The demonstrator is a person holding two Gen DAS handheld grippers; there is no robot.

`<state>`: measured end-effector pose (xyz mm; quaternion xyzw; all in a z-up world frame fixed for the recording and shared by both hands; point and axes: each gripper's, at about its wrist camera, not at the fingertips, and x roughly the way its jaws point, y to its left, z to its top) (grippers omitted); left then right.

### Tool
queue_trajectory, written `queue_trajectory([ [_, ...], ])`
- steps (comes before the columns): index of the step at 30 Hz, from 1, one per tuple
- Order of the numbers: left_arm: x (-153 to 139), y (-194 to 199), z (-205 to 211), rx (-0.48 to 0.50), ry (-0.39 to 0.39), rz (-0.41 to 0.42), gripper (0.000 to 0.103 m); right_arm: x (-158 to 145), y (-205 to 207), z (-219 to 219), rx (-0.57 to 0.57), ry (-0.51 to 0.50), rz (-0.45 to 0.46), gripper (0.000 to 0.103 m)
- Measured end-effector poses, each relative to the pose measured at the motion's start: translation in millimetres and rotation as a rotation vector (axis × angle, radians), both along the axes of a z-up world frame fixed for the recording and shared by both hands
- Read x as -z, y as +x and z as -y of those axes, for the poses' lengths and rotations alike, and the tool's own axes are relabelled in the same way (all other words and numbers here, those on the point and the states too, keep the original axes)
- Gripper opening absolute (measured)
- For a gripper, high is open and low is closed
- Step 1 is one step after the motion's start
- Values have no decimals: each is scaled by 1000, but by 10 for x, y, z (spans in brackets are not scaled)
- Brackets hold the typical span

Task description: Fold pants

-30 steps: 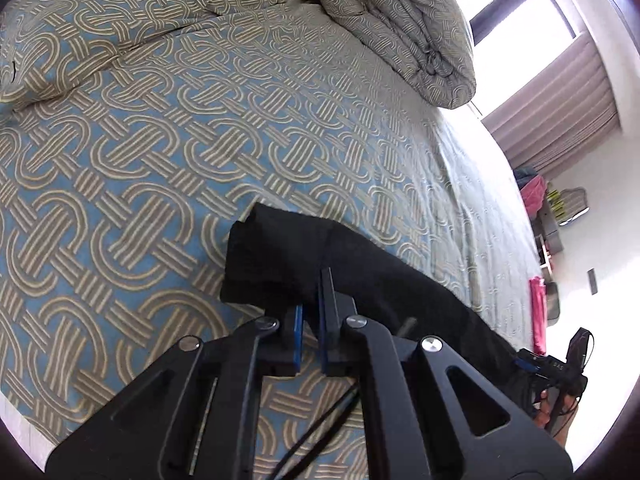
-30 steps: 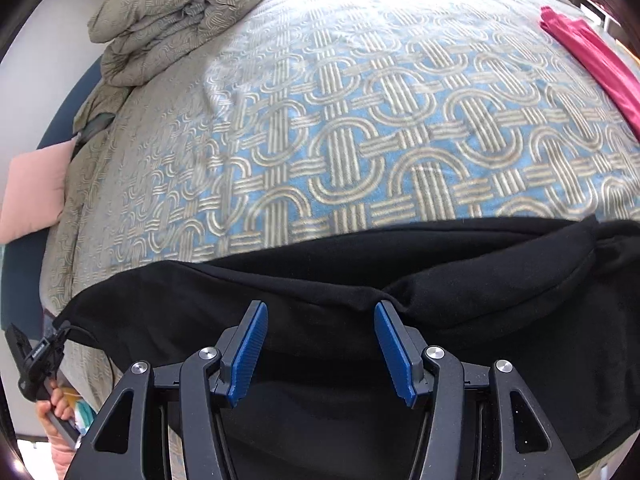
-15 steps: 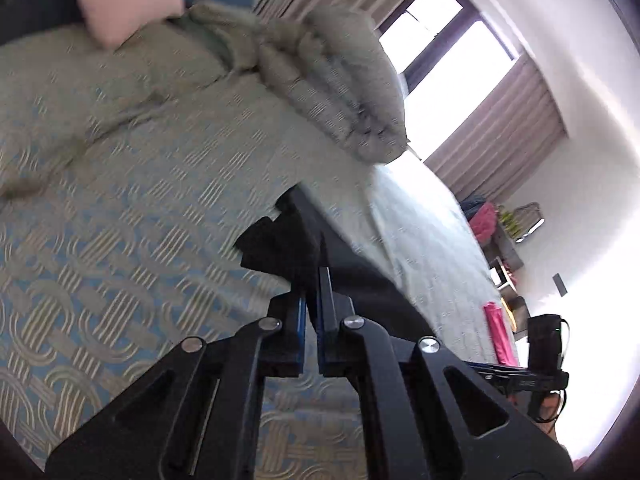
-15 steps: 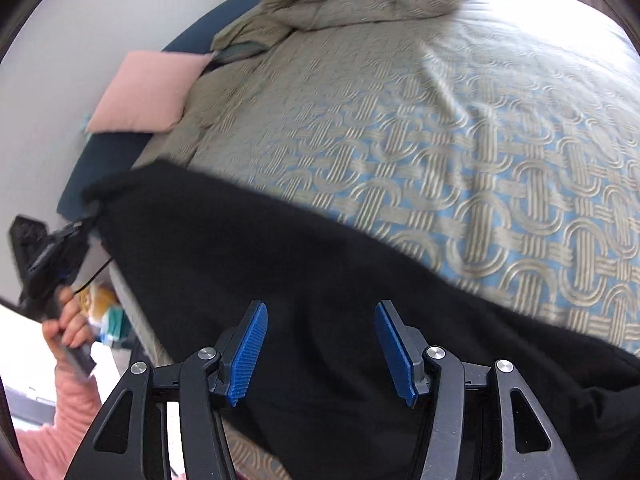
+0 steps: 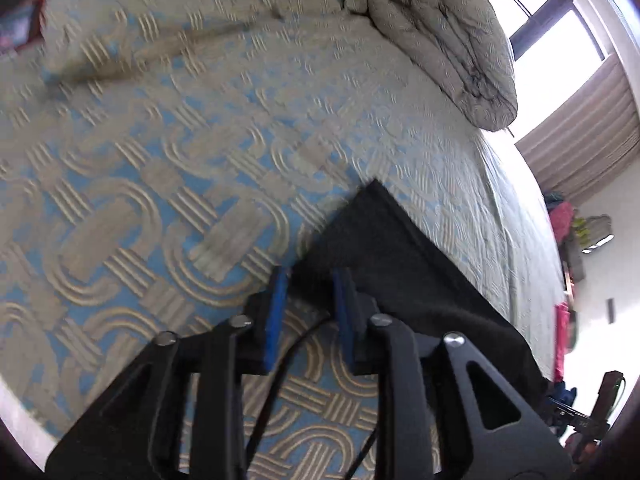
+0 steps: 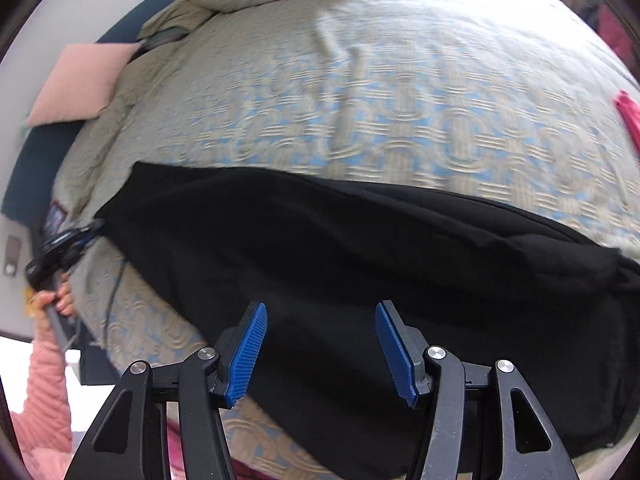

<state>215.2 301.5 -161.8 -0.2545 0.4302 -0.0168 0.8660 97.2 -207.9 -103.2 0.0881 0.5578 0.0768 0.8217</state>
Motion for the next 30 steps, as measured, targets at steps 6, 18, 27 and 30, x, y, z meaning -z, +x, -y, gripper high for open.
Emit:
queue_trajectory([
  [6, -536, -97, 206, 38, 116, 112, 36, 34, -97, 589, 181, -38, 0, 58],
  [18, -688, 135, 2984, 860, 244, 190, 36, 181, -109, 1097, 198, -113, 5, 58],
  [27, -176, 101, 4148, 1085, 271, 10, 36, 421, 535, 1555, 383, -28, 77, 58],
  [30, -114, 118, 4276, 1063, 303, 10, 36, 346, 567, 1608, 420, 19, 78, 58],
])
